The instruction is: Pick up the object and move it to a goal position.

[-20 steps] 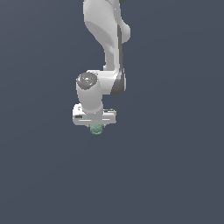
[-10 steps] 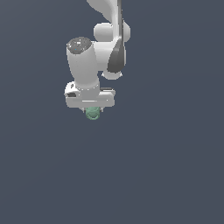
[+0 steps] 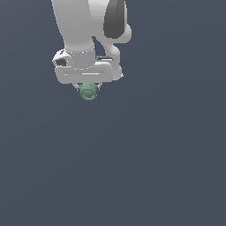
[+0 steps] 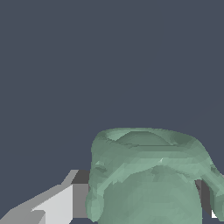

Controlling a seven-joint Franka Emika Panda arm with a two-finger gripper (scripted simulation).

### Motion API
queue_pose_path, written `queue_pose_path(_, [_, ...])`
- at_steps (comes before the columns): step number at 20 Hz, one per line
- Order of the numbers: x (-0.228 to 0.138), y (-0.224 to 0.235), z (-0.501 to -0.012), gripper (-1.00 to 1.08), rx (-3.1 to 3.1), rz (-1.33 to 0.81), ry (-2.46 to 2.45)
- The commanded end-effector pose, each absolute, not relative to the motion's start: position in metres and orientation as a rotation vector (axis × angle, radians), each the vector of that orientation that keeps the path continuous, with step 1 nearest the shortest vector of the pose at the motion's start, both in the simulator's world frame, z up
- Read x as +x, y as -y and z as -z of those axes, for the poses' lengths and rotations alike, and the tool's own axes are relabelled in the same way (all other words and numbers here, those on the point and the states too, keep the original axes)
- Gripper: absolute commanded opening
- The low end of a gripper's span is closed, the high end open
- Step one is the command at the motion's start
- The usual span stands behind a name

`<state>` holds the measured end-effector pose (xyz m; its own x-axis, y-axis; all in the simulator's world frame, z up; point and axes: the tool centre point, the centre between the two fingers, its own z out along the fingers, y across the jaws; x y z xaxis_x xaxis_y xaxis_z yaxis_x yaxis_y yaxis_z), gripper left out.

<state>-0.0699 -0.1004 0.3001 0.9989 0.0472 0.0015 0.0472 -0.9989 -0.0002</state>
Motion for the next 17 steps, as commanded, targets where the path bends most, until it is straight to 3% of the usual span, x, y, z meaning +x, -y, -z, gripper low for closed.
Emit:
queue_pose_path(1, [-0.077, 0.102, -0.324, -1.00, -3.140, 0.001, 0.074])
queue_pose_path(9, [-0.090, 0.108, -0.376, -1.00, -3.140, 0.001, 0.074])
queue_pose_path(17, [-0.093, 0.109, -0.393, -1.00, -3.141, 0.000, 0.075])
